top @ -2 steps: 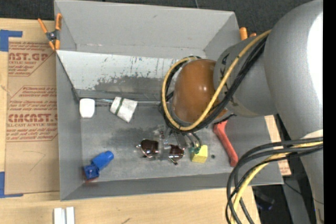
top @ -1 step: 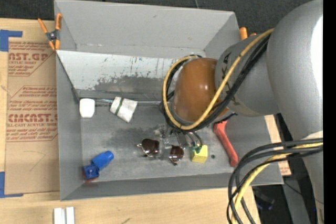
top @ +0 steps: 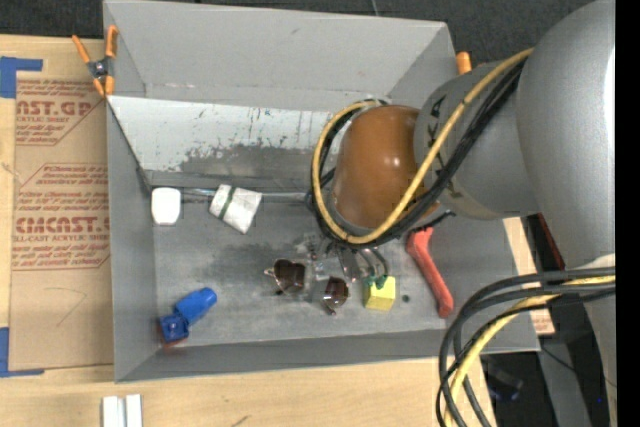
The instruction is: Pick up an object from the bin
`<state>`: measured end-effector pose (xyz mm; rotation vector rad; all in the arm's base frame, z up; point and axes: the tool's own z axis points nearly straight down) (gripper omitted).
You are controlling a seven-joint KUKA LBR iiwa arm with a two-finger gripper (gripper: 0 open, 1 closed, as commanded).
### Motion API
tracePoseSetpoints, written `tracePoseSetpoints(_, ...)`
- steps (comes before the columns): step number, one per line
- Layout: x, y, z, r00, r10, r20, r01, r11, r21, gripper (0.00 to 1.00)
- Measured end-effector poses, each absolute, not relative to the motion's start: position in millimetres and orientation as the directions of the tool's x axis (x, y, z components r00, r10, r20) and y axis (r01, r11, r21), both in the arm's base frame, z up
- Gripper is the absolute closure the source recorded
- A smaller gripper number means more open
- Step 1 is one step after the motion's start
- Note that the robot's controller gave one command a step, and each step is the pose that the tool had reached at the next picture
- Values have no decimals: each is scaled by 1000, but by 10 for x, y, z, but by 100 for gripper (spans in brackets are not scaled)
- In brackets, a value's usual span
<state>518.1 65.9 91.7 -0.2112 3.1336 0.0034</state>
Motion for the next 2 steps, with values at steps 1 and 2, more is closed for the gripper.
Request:
tracePoseSetpoints(1, 5170, 658, 1053, -991, -134, 4, -134, 991, 2, 100)
tracePoseSetpoints(2, 5174, 660, 1253, -991, -134, 1, -134, 991, 2, 100)
